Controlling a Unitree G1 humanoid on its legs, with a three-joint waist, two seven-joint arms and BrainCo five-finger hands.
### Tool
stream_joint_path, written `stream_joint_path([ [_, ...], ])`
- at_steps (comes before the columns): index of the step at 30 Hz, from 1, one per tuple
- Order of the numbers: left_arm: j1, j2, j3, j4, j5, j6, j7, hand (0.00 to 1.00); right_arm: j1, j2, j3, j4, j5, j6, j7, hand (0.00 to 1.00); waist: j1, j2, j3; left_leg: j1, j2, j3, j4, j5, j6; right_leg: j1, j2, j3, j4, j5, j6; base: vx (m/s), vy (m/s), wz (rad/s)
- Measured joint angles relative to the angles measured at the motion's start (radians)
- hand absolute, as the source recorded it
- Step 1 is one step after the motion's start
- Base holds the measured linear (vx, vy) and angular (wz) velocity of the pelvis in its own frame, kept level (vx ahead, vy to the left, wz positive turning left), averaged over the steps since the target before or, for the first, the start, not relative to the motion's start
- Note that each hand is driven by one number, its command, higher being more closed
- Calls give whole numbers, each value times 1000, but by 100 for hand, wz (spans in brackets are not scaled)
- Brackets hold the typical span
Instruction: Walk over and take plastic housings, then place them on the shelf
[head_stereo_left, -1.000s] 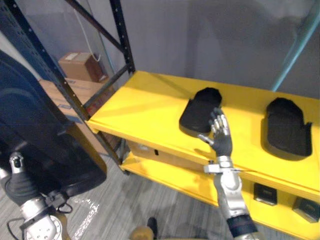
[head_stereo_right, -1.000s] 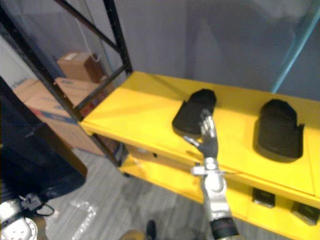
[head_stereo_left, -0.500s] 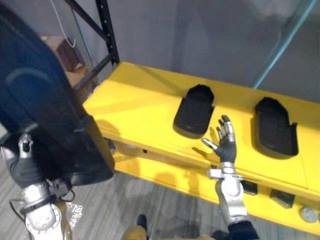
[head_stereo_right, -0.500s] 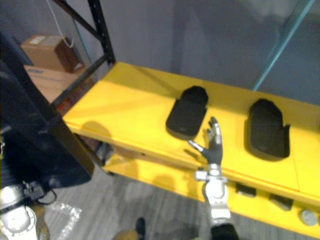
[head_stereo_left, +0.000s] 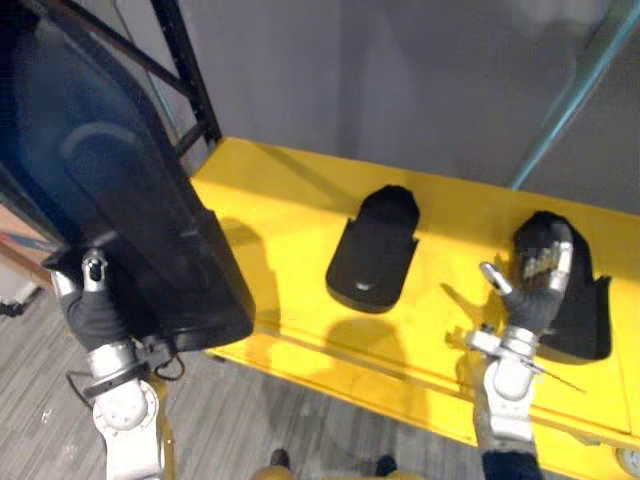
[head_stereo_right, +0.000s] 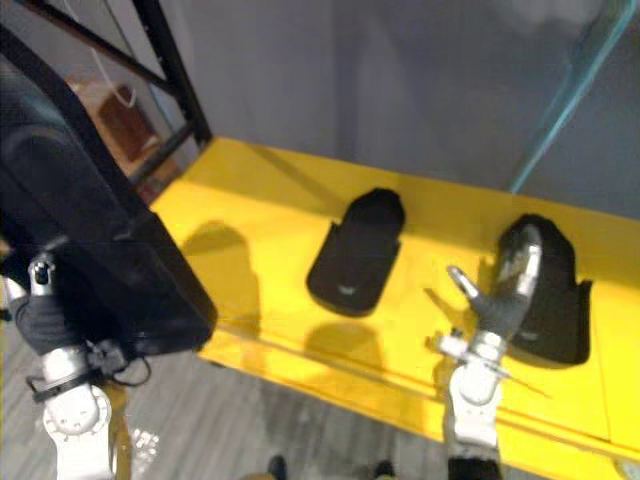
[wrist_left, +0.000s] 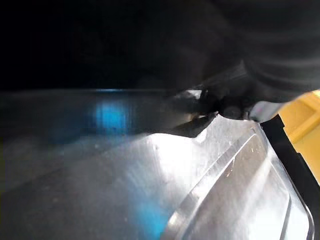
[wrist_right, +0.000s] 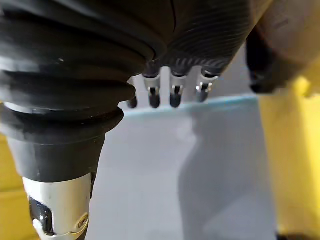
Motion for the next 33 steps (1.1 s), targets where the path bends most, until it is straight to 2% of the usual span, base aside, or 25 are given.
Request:
stream_joint_path([
  [2, 11, 0, 8, 0, -4, 2, 12, 100, 0, 4, -26, -25, -60, 0, -106, 0, 2, -7, -4, 5, -8, 21, 0, -3, 4, 0, -7, 16, -11, 1, 2, -33, 64, -18],
  [5, 20, 2, 11, 0, -3, 2, 10, 100, 22, 5, -99, -61, -85, 6, -134, 0, -14, -7, -6, 17, -10, 35, -10, -3, 5, 0, -7, 30, -12, 2, 5, -51, 17, -16],
  [6, 23, 4, 34, 0, -6, 2, 10, 100, 58, 2, -221, -127, -124, 14, -172, 0, -16, -3, -7, 23, -12, 46, -12, -3, 5, -1, -5, 43, -13, 3, 7, -13, 18, -34],
  [8, 38, 4, 97, 0, -31, 8, 24, 100, 73, -24, -444, -176, -100, 56, -314, 0, -35, -5, -23, 36, -9, 88, -11, -11, 3, -10, 1, 81, -17, 7, 12, 6, 6, -50],
  [10, 39, 4, 128, 0, -58, 23, 35, 100, 101, -41, -562, -156, -56, 94, -395, 0, -61, -3, -47, 34, -5, 104, -13, -15, -1, -17, 7, 102, -25, 12, 15, 31, -15, -33],
  [11, 37, 4, 131, 0, -57, 30, 35, 100, 138, -34, -593, -136, -52, 106, -423, 0, -88, -3, -57, 36, -2, 115, -13, -18, -3, -19, 11, 109, -29, 15, 14, 35, -19, -27],
  [13, 34, 4, 121, 0, -56, 44, 29, 100, 174, -17, -612, -116, -52, 123, -445, 0, -108, 0, -59, 46, 2, 132, -14, -21, -5, -21, 16, 124, -29, 17, 14, 19, -14, -31],
  [17, 34, 4, 96, 0, -50, 49, 10, 100, 224, 42, -649, -56, -28, 130, -483, 0, -124, 8, -63, 64, 13, 158, -16, -26, -10, -16, 27, 145, -30, 19, 12, 3, -13, -17],
  [21, 38, 2, 69, -14, -52, 62, 11, 100, 262, 120, -642, -5, -1, 131, -473, 0, -105, 27, -80, 77, 20, 180, -25, -27, -12, -15, 27, 159, -30, 19, 12, 7, 14, -10],
  [23, 40, 2, 58, -46, -52, 63, 12, 100, 275, 158, -618, 59, 39, 141, -423, 0, -102, 30, -82, 85, 21, 183, -28, -29, -12, -8, 26, 159, -29, 19, 12, 5, 12, -5],
  [25, 40, 2, 43, -70, -58, 63, 17, 100, 282, 178, -586, 149, 121, 189, -307, 0, -100, 29, -83, 85, 21, 183, -29, -31, -11, -7, 26, 159, -29, 19, 12, 0, 0, 0],
  [26, 40, 3, 31, -74, -58, 64, 19, 100, 283, 179, -568, 231, 170, 247, -225, 0, -98, 28, -83, 85, 21, 183, -29, -35, -6, -6, 25, 158, -29, 19, 12, 0, 0, 0],
  [27, 40, 2, 27, -74, -58, 66, 19, 100, 282, 178, -560, 278, 192, 271, -188, 0, -96, 28, -83, 85, 21, 183, -29, -37, -6, -5, 25, 158, -30, 19, 12, 0, 0, 0],
  [29, 40, 3, 25, -73, -58, 82, 18, 100, 281, 177, -556, 456, 309, 370, -14, 0, -83, 32, -85, 85, 21, 179, -31, -38, -8, -3, 25, 156, -31, 19, 13, 15, 2, 4],
  [30, 40, 3, 25, -72, -58, 83, 18, 100, 282, 177, -557, 500, 326, 394, 21, 0, -78, 32, -85, 85, 21, 178, -31, -38, -8, -2, 25, 155, -33, 19, 13, 26, -8, 8],
  [31, 39, 4, 25, -64, -57, 82, 18, 100, 281, 172, -557, 585, 362, 454, 101, 0, -74, 32, -85, 84, 20, 174, -34, -35, -13, 0, 26, 153, -35, 17, 13, 28, -23, 10],
  [33, 31, 42, 5, -4, -50, 87, 18, 100, 268, 136, -559, 764, 385, 534, 226, 0, -73, 35, -88, 74, 10, 143, -36, -33, -14, 6, 25, 128, -35, 11, 12, 39, -29, 32],
])
